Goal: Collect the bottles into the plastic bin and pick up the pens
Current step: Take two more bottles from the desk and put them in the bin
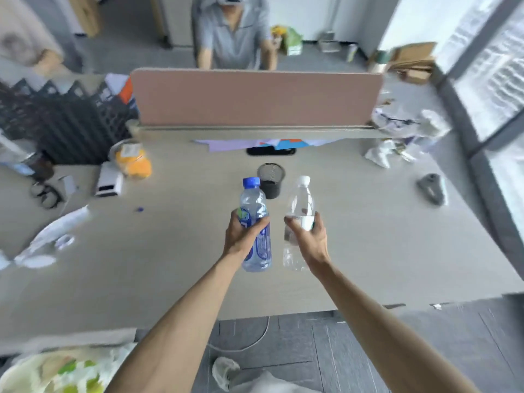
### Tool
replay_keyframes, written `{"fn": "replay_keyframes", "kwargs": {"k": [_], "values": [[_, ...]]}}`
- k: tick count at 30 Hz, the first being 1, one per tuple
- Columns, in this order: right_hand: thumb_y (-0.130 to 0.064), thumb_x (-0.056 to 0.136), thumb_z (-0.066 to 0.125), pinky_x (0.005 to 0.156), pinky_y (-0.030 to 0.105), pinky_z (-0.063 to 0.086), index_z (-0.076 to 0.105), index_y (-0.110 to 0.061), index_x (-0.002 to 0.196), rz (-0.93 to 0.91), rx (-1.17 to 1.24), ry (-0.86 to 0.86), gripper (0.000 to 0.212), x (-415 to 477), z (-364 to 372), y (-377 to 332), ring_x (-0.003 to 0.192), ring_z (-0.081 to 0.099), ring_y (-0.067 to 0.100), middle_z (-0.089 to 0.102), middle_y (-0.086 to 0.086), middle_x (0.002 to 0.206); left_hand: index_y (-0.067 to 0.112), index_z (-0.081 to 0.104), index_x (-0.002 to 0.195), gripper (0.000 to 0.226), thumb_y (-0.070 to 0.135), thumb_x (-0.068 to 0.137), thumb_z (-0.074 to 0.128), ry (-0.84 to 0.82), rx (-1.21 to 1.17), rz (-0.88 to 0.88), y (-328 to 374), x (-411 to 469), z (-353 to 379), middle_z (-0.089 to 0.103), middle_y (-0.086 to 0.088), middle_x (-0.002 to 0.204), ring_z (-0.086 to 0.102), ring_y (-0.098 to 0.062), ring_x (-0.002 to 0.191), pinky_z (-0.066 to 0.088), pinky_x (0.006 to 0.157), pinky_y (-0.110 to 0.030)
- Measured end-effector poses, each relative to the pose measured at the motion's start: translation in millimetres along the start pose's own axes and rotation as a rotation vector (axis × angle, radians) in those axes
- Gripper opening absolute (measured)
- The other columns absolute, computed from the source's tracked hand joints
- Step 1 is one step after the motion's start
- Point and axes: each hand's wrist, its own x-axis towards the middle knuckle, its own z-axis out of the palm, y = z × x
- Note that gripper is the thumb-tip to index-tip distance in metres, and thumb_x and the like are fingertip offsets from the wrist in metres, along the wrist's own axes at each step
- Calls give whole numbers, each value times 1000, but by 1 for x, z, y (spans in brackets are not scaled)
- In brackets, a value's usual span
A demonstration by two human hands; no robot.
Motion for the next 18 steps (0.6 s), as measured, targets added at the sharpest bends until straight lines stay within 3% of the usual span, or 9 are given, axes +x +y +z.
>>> {"fn": "replay_keyframes", "kwargs": {"k": [5, 10, 13, 16, 18], "values": [[-37, 76, 76, 76, 38, 59, 59, -26, 99, 64, 143, 185, 31, -15, -118, 33, 85, 70, 18, 71, 2, 95, 28, 55, 102, 56, 57, 58, 75, -218, 103, 71, 14, -38, 109, 68, 9, 93, 66, -14, 91, 53, 84, -34], [-49, 72, 77, 78, 42, 60, 59, -27, 106, 87, 195, 322, 44, -39, -258, 80, 90, 71, 19, 72, 0, 98, 31, 53, 92, 44, 53, 61, 75, -383, 179, 123, 20, -107, 235, 68, 8, 91, 66, -17, 90, 54, 85, -37], [-52, 69, 77, 76, 46, 61, 58, -25, 108, 109, 208, 395, 51, -58, -344, 109, 86, 72, 22, 72, 4, 97, 28, 52, 97, 45, 50, 65, 77, -470, 219, 135, 15, -155, 313, 67, 4, 93, 66, -18, 90, 54, 81, -34], [-43, 73, 78, 72, 41, 61, 57, -25, 104, 127, 253, 511, 41, -80, -426, 135, 83, 72, 22, 71, 5, 95, 25, 52, 104, 57, 52, 62, 77, -555, 239, 129, 8, -201, 392, 67, 2, 97, 66, -18, 90, 55, 80, -35], [-40, 76, 78, 73, 39, 59, 56, -23, 104, 157, 258, 592, 39, -96, -473, 152, 82, 69, 19, 69, 3, 94, 27, 53, 101, 51, 50, 63, 78, -625, 256, 115, 2, -232, 440, 68, 1, 96, 67, -19, 88, 56, 80, -36]]}}
